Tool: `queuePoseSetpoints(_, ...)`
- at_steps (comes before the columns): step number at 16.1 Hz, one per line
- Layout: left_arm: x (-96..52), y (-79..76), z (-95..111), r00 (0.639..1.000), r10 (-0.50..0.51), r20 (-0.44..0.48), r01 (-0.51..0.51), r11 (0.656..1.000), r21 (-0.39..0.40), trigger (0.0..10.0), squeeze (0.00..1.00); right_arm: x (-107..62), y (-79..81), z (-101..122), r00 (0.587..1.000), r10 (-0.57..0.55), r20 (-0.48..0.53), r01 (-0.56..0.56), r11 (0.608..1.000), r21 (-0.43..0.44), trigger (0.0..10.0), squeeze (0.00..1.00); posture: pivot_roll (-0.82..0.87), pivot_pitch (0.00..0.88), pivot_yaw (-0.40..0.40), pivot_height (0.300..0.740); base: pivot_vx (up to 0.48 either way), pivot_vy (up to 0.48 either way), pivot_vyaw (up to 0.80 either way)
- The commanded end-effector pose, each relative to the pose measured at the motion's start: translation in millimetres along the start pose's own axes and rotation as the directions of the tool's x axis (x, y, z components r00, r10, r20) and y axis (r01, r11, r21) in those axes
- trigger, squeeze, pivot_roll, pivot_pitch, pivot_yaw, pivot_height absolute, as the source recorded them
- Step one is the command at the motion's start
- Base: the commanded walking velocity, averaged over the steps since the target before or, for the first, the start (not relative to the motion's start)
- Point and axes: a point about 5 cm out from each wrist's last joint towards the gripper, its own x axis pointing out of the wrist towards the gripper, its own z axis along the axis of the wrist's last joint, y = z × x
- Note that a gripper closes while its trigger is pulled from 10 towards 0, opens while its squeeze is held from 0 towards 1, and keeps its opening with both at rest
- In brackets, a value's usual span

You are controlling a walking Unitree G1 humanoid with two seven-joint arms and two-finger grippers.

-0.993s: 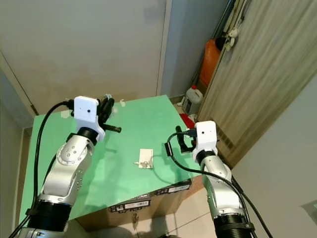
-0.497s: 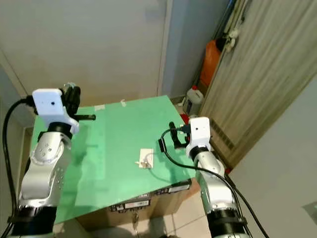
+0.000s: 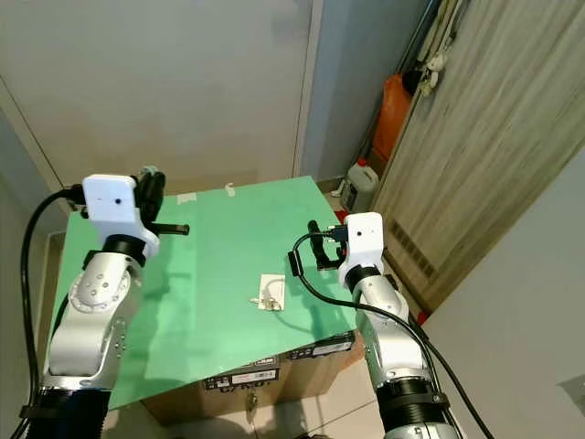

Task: Hang keys on a hook

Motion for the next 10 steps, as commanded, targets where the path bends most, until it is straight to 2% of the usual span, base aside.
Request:
queuePoseSetpoints(1,0.7,-6.3,-0.2,0.999,-0.032,0.001,0.032,0.999,0.006,0.0,0.0,0.5,-2.1,1.9,1.0,-0.008,0.015,0.008,1.0,-0.003,10.0,0.0,0.0,0.0,-0.031,0.74,0.0,0.0,0.0)
queuePoseSetpoints(4,1.0,-10.7,0.3,0.998,-0.062,0.003,0.062,0.998,0.021,0.0,0.0,0.0,-1.6,0.0,1.0,-0.007,0.011,0.007,1.0,0.0,10.0,0.0,0.0,0.0,-0.028,0.74,0.0,0.0,0.0)
queuePoseSetpoints(8,14.8,-15.1,13.4,0.991,-0.135,0.001,0.135,0.988,0.072,0.0,0.0,2.6,6.2,0.0,0.998,0.064,-0.002,-0.064,0.998,0.016,10.0,0.0,0.01,0.0,-0.016,0.74,0.0,0.0,0.0)
queuePoseSetpoints(9,20.9,-16.7,16.2,0.988,-0.151,-0.017,0.152,0.985,0.079,0.0,0.0,4.6,11.8,1.8,0.991,0.131,-0.007,-0.131,0.99,0.047,10.0,0.0,0.01,0.0,-0.011,0.74,0.0,0.0,0.0)
queuePoseSetpoints(10,28.6,-18.8,18.9,0.986,-0.159,-0.048,0.162,0.984,0.068,0.0,0.0,7.7,16.8,9.3,0.979,0.203,-0.002,-0.203,0.978,0.037,10.0,0.0,0.01,0.0,-0.006,0.74,0.0,0.0,0.0)
